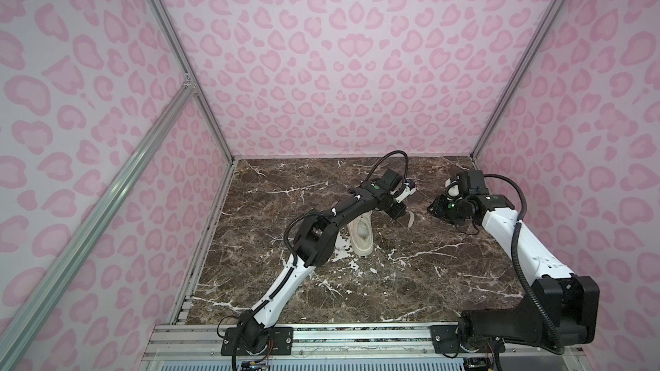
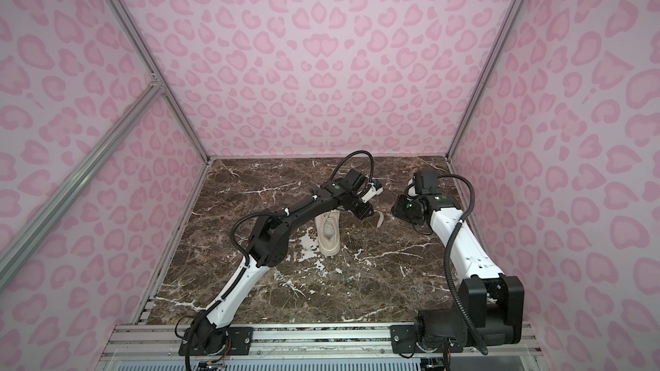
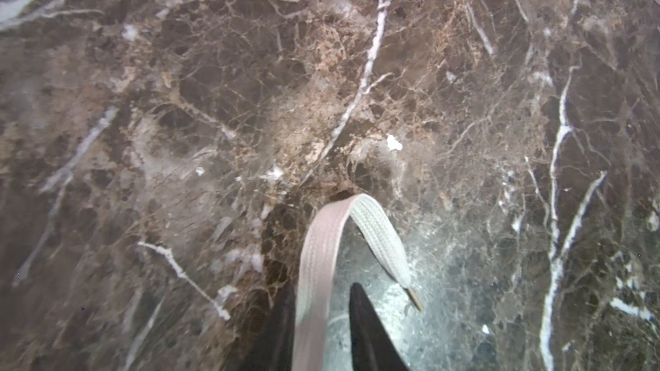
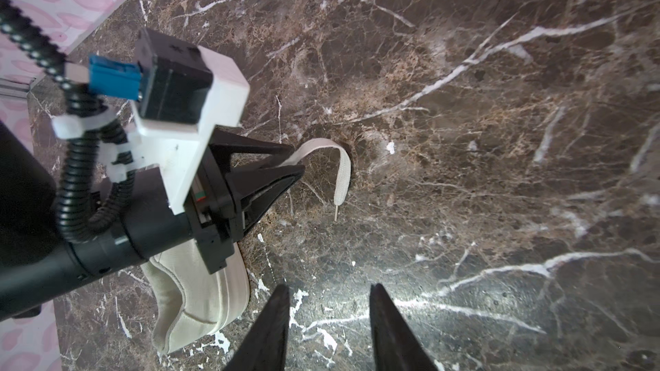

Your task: Tie the shoes

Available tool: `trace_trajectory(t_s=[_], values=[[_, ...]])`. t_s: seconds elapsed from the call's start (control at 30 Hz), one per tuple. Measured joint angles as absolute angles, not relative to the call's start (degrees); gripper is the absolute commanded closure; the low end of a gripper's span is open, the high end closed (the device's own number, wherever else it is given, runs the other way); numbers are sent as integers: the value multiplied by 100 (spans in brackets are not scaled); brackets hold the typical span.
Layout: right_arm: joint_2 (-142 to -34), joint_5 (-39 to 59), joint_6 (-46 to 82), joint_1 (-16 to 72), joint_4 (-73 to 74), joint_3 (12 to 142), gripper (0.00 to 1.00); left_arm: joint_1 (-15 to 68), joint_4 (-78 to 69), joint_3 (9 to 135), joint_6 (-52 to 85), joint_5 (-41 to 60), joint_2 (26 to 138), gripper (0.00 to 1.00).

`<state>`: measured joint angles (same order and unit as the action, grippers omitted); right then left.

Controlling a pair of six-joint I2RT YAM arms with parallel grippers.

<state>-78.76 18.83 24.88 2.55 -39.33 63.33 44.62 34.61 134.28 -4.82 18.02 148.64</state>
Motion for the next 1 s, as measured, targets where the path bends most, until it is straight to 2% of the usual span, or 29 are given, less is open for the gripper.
trace_trajectory(t_s=[0.13, 0.47, 0.73, 0.87, 1.0], values=[[-8009, 1754, 2462, 259, -3940, 6265, 60, 4338, 3347, 13441, -340, 1656, 14829, 46], [-9118, 1000, 2196, 941, -4145, 6628, 60, 4066, 3105, 12403, -126, 1621, 14291, 44], [-10420, 714, 1802, 1258, -4333, 7653, 62, 3625, 2467, 10197, 224, 1498, 12455, 44], [-10958, 617, 1594, 1308, -4414, 8097, 63, 3468, 2213, 9557, 344, 1459, 11144, 44], [-11397, 585, 1374, 1330, -4519, 8392, 63, 3371, 1826, 9150, 364, 1365, 10641, 44]])
